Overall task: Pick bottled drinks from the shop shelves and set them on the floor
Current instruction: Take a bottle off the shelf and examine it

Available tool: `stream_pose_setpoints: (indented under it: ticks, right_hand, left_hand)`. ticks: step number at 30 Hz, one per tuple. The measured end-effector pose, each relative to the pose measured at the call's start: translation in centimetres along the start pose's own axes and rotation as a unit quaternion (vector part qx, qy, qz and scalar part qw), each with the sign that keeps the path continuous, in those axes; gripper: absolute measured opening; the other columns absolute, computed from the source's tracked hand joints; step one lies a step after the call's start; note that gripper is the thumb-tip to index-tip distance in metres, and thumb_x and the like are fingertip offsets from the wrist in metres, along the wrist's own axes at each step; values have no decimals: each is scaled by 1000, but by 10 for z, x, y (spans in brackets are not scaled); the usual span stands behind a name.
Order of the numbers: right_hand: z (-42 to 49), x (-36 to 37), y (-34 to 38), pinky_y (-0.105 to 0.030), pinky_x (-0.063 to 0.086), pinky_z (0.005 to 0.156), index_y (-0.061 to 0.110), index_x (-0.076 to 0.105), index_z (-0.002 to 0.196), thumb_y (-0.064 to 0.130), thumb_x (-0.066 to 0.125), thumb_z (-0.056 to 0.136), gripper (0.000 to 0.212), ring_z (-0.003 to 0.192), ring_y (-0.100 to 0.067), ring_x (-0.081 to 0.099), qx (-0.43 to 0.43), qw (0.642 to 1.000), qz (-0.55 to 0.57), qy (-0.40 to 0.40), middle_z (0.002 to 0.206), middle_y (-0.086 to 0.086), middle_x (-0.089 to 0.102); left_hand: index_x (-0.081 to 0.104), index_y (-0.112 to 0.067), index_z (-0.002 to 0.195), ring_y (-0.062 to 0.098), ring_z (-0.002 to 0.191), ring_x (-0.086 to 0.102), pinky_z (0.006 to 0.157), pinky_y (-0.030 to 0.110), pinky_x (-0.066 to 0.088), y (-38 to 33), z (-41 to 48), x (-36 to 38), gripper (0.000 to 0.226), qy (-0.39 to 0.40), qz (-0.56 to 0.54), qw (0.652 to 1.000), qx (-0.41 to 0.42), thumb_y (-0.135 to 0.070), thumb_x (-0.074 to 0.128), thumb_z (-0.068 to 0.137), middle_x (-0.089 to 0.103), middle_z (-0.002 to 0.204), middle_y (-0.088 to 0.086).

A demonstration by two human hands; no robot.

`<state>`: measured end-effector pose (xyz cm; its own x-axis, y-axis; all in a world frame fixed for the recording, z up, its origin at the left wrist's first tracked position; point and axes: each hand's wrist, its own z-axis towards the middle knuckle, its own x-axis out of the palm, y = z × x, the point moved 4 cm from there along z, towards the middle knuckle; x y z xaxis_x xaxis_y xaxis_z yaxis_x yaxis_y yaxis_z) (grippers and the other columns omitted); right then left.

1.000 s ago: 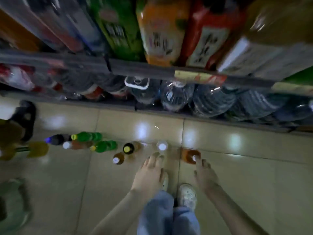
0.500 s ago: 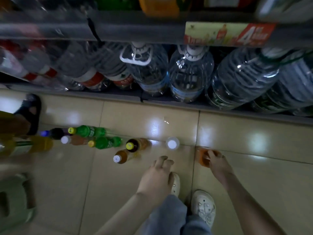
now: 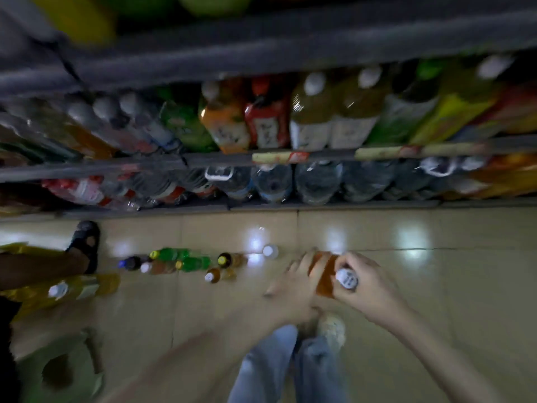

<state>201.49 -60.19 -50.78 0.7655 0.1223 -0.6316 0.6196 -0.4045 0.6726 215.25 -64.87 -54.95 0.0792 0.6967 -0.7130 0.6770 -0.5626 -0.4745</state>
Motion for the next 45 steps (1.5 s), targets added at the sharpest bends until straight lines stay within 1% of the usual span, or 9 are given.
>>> stream_pose_setpoints:
  ticks: [4, 10, 14, 17, 26, 29, 37, 41, 45]
  right_hand:
    - [-71, -121, 56, -18, 40, 62, 42, 49, 74, 33, 67, 64, 22, 68, -4, 53, -35, 995, 62, -70, 75, 18, 58]
    - [-147, -264, 65, -20, 41, 67, 31, 56, 79, 22, 71, 78, 17, 80, -5, 57, -62, 969, 72, -228, 84, 17, 61]
    - [-169, -320, 34, -27, 46, 68, 33, 48, 81, 40, 73, 78, 26, 75, -3, 56, -32, 966, 52, -251, 78, 14, 60]
    - [-178, -354, 6, -18, 42, 56, 31, 46, 83, 52, 69, 79, 31, 67, 1, 57, -1, 963, 57, -262, 75, 22, 62]
    - [-157, -454, -58, -13, 37, 51, 23, 49, 70, 36, 72, 80, 29, 55, 1, 48, -2, 943, 95, -319, 61, 12, 56]
    - [-150, -491, -80, -13, 36, 49, 21, 49, 71, 35, 71, 79, 28, 56, 1, 49, 22, 940, 90, -328, 63, 9, 57]
    - [-146, -565, -147, -11, 39, 48, 20, 51, 71, 30, 72, 74, 24, 56, 2, 52, 33, 929, 98, -355, 64, 10, 60]
    - [-138, -606, -184, -10, 37, 47, 20, 50, 68, 25, 74, 77, 26, 55, 4, 51, 25, 923, 109, -368, 61, 15, 59]
    - [-131, -653, -209, -11, 40, 48, 19, 53, 70, 26, 74, 77, 24, 59, 3, 55, -3, 934, 85, -346, 66, 17, 62]
  left_hand:
    - [28, -24, 145, 24, 121, 47, 88, 41, 49, -90, -11, -86, 88, -94, -24, 989, 109, -42, 72, 71, 35, 134, -1]
    - [33, -37, 118, 9, 88, 54, 68, 26, 45, -241, -18, -170, 83, -119, -78, 978, 150, -60, 73, 50, 33, 103, -18]
    - [36, -32, 123, 13, 97, 50, 82, 34, 48, -315, -3, -179, 79, -115, -85, 976, 164, -49, 72, 54, 38, 108, -11]
    - [40, -31, 120, 13, 101, 48, 83, 35, 48, -354, 13, -183, 76, -120, -93, 975, 165, -48, 72, 53, 42, 109, -9]
    - [51, -20, 90, 16, 78, 57, 66, 41, 53, -443, 100, -207, 49, -77, -95, 970, 210, -41, 78, 55, 59, 89, 3]
    - [52, -20, 96, 15, 85, 57, 66, 38, 53, -474, 130, -218, 51, -71, -95, 966, 229, -38, 79, 57, 59, 94, 2]
    - [32, -33, 144, 7, 126, 40, 104, 26, 36, -529, 204, -233, 77, -46, -81, 971, 221, -53, 68, 79, 39, 136, -11]
    - [33, -32, 145, 10, 130, 41, 100, 20, 34, -541, 244, -237, 65, -93, -23, 980, 177, -58, 53, 89, 37, 143, -9]
    - [34, -29, 143, 15, 121, 49, 92, 24, 43, -562, 273, -258, 52, -219, -22, 969, 113, -44, 49, 96, 39, 142, -4]
